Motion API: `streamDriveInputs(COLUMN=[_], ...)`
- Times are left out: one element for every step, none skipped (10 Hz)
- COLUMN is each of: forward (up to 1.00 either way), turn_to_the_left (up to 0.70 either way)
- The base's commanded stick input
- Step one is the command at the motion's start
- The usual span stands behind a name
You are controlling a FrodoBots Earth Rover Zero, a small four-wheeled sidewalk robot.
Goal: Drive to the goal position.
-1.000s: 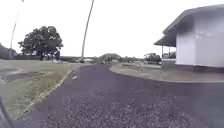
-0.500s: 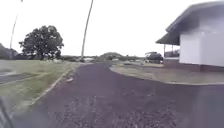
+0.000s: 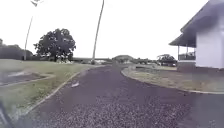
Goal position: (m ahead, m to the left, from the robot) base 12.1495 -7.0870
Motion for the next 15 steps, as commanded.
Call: streamDriveInputs(forward=[0.85, 0.85, 0.85, 0.85, 0.85, 0.85, 0.85, 0.85, 0.85, 0.85, 0.85, 0.85, 0.85, 0.85, 0.85], turn_to_the_left=[0.0, 0.0, 0.0, 0.0, 0.0, 0.0, 0.0, 0.0, 0.0, 0.0, 0.0, 0.0, 0.0, 0.0, 0.0])
